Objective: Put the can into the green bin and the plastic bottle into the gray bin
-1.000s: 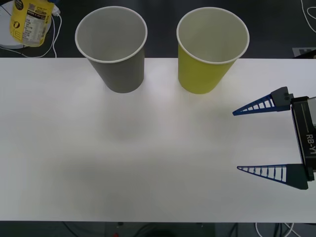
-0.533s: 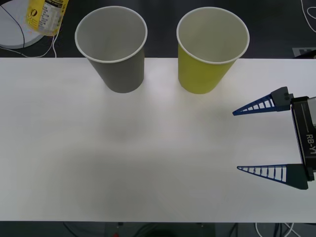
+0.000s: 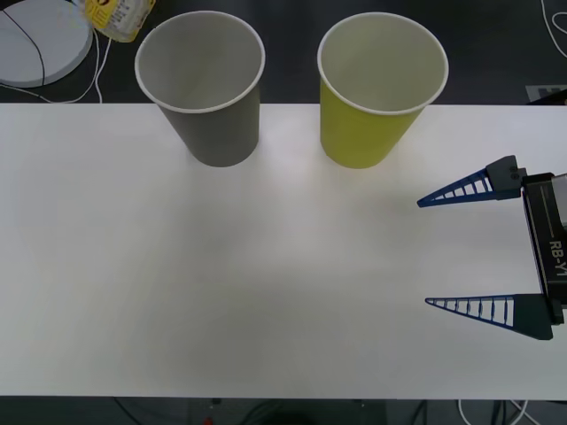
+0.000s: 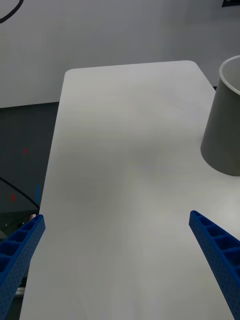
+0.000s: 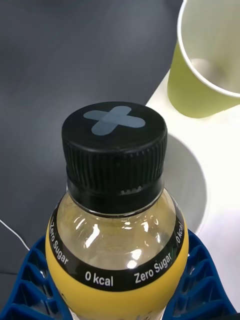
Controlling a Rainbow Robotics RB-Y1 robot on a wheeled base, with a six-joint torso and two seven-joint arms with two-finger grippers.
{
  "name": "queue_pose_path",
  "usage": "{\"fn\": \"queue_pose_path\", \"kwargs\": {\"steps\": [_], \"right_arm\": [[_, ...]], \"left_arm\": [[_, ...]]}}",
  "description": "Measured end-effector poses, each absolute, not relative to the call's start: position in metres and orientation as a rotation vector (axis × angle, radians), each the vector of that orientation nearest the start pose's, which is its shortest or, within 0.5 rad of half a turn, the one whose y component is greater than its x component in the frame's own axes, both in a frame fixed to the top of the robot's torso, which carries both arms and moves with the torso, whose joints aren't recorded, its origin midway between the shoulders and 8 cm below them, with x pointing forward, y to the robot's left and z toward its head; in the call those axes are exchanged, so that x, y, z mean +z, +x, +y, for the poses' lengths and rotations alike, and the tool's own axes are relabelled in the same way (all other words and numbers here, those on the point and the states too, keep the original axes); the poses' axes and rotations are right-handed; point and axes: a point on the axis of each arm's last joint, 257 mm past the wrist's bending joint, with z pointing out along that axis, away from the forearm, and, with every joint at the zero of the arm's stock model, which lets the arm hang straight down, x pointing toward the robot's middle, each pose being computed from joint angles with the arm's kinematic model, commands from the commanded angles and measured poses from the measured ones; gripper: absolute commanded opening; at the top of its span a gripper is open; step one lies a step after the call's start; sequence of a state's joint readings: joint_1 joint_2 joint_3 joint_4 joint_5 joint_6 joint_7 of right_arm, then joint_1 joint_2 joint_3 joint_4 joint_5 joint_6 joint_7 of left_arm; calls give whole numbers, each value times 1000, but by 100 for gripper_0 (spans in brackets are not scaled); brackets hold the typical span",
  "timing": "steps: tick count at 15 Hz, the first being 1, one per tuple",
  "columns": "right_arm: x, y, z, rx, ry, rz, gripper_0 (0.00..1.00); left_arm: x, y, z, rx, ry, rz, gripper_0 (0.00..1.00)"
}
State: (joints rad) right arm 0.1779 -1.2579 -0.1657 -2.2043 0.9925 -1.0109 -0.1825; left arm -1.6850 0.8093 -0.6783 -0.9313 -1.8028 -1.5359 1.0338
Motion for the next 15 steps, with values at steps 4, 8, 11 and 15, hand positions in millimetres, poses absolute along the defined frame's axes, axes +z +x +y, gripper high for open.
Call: {"fn": "queue_pose_path", "kwargs": {"steps": [4, 8, 11, 15], "right_arm": [[-89, 301, -172, 533, -1587, 1387, 100], [-89, 301, -172, 533, -1587, 1387, 100], [-89, 301, -172, 533, -1587, 1387, 100], [-89, 301, -172, 533, -1587, 1387, 100]], "left_arm": [[102, 595, 122, 22, 1267, 2150, 0], [96, 599, 109, 26, 1283, 2154, 0], [93, 601, 101, 35, 1285, 2147, 0], [92, 602, 103, 44, 1294, 2146, 1]]}}
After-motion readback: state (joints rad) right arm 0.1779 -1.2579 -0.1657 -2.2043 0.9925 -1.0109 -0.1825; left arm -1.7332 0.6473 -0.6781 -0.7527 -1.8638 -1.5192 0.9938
